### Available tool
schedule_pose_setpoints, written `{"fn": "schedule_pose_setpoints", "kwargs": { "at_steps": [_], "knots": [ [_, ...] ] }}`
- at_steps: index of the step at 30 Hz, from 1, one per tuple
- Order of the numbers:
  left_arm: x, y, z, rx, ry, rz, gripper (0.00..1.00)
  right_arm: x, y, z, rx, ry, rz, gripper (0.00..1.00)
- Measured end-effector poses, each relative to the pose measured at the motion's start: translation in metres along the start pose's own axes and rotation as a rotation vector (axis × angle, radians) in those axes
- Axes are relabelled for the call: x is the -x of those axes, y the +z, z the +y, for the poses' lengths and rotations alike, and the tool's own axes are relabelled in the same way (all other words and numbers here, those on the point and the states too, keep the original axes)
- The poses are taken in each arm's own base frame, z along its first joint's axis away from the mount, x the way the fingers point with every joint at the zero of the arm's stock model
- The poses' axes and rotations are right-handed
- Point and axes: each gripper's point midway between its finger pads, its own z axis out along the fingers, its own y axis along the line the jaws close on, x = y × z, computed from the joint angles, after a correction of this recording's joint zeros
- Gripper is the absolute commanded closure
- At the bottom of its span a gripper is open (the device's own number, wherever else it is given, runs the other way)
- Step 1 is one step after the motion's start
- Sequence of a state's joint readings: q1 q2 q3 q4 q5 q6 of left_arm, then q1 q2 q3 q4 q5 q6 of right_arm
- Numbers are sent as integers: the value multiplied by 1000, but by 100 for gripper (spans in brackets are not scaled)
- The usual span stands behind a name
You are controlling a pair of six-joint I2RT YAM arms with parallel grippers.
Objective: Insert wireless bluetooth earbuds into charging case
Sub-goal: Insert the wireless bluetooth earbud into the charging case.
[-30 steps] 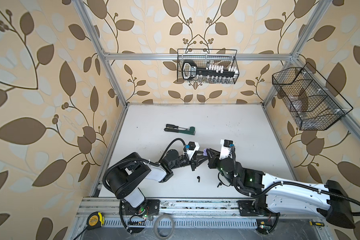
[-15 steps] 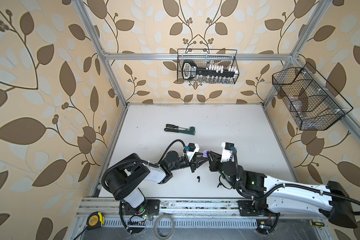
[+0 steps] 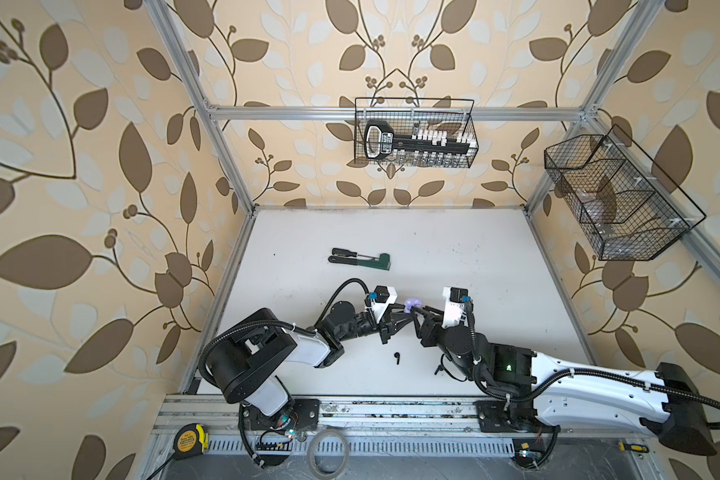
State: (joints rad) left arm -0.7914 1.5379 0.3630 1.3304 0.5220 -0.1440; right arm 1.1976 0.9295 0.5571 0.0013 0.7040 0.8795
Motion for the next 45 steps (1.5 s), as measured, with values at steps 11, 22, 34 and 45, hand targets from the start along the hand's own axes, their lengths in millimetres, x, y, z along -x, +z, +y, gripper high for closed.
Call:
{"fn": "schedule_pose_setpoints", "kwargs": {
  "at_steps": [11, 22, 34, 45],
  "knots": [
    [-3, -5, -8, -32, 64, 7, 100, 28, -24, 4, 18, -12, -14, 65],
    [1, -10, -18, -73, 104, -1, 100, 9, -20, -6, -18, -62, 51, 74],
    [1, -11, -17, -64, 119, -1, 100, -4, -15, -4, -18, -80, 87, 74],
    [0, -11, -17, -59, 121, 0, 100, -9, -11, 6, 19, -68, 103, 68]
  ]
}}
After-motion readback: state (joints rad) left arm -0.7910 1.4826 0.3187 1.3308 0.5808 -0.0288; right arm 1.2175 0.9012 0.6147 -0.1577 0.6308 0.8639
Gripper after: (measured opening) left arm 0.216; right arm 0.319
